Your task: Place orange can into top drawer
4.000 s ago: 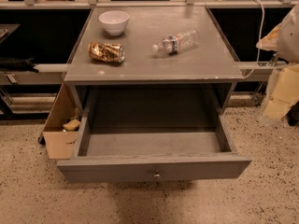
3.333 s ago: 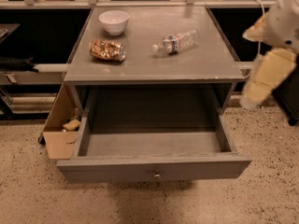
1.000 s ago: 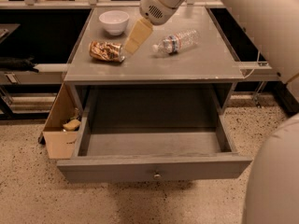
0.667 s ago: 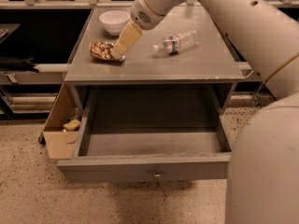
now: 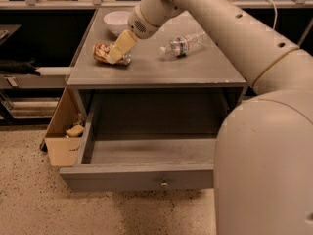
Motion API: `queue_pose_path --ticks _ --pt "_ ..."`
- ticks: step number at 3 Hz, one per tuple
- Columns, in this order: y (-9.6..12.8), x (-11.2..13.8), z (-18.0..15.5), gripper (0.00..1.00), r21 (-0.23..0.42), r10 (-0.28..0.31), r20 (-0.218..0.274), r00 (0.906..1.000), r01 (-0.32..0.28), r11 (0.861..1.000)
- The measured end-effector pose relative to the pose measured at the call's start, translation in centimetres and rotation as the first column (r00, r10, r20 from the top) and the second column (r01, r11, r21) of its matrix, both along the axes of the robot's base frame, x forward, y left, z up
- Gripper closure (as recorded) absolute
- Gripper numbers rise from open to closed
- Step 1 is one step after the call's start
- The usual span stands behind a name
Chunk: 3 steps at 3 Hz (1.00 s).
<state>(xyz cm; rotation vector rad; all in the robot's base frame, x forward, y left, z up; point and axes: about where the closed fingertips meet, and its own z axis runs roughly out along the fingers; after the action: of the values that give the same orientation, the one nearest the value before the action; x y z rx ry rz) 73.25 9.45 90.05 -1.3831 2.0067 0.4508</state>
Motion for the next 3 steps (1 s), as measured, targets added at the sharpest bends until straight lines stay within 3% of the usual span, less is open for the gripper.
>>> queue_pose_path --ticks 2,3 --pt "2.4 2.8 -3.0 0.00 0.001 -0.044 -0.015 0.9989 0.044 0.999" --pt "3.4 3.4 -4.5 0.15 -0.014 -0.046 -0.029 0.9985 0.046 0.999"
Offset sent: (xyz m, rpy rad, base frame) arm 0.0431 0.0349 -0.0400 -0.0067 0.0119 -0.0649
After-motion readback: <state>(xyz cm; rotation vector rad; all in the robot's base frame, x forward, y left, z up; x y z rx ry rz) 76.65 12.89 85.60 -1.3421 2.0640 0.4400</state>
